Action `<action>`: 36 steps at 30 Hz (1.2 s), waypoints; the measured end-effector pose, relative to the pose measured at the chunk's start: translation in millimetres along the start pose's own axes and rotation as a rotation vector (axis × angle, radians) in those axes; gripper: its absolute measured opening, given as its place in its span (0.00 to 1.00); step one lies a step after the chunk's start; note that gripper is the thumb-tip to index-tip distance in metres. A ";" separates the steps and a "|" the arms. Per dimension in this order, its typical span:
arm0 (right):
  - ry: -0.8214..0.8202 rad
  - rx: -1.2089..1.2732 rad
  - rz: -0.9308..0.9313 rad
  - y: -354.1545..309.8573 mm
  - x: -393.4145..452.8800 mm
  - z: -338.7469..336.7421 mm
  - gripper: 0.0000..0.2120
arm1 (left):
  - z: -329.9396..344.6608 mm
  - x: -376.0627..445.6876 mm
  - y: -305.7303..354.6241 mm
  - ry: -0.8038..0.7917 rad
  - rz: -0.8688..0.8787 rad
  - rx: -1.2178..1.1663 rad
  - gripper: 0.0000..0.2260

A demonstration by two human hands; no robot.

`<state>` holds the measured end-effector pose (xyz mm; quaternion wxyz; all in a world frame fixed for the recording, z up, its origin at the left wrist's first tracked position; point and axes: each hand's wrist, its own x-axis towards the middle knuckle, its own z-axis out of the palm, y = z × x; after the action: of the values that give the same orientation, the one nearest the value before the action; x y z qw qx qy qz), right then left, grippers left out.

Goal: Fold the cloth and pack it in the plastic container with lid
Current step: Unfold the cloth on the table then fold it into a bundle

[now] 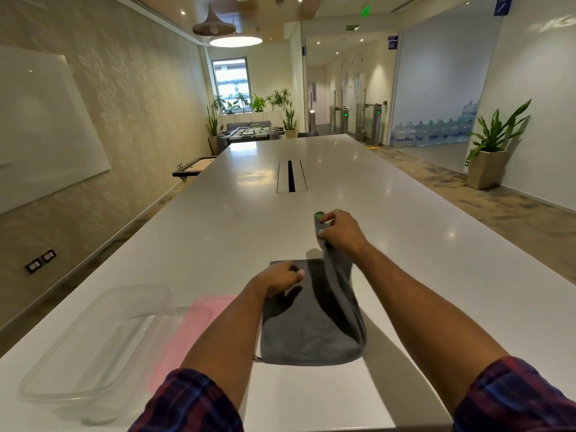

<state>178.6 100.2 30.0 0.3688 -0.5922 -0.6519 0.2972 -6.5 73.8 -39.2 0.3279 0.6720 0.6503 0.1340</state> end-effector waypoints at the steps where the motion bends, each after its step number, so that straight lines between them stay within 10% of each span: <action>1: -0.014 -0.006 -0.029 -7.9 -1.9 9.7 0.17 | -2.8 0.7 -1.8 0.028 -0.022 -0.064 0.14; 12: -0.341 -0.295 -0.079 -13.4 -14.5 64.5 0.08 | -22.2 19.9 -21.7 0.329 -0.223 -0.431 0.18; 19: -0.453 -0.845 -0.044 38.5 -21.1 55.7 0.32 | -22.2 23.9 -18.3 0.314 -0.186 -0.250 0.25; 25: -0.422 -0.621 -0.072 54.4 -25.6 54.2 0.09 | -21.1 22.1 -15.7 0.441 -0.089 -0.203 0.18; 30: -0.389 -0.622 -0.058 58.0 -31.4 58.0 0.31 | -28.8 21.6 -15.1 0.475 -0.051 -0.086 0.07; 36: -0.393 -0.439 -0.019 54.6 -36.2 59.6 0.11 | -37.6 16.4 -17.6 0.371 -0.034 -0.068 0.19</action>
<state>160.1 73.8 -52.5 0.1016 -0.5828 -0.7650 0.2545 -41.2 98.5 -25.9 0.2271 0.6132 0.7061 0.2718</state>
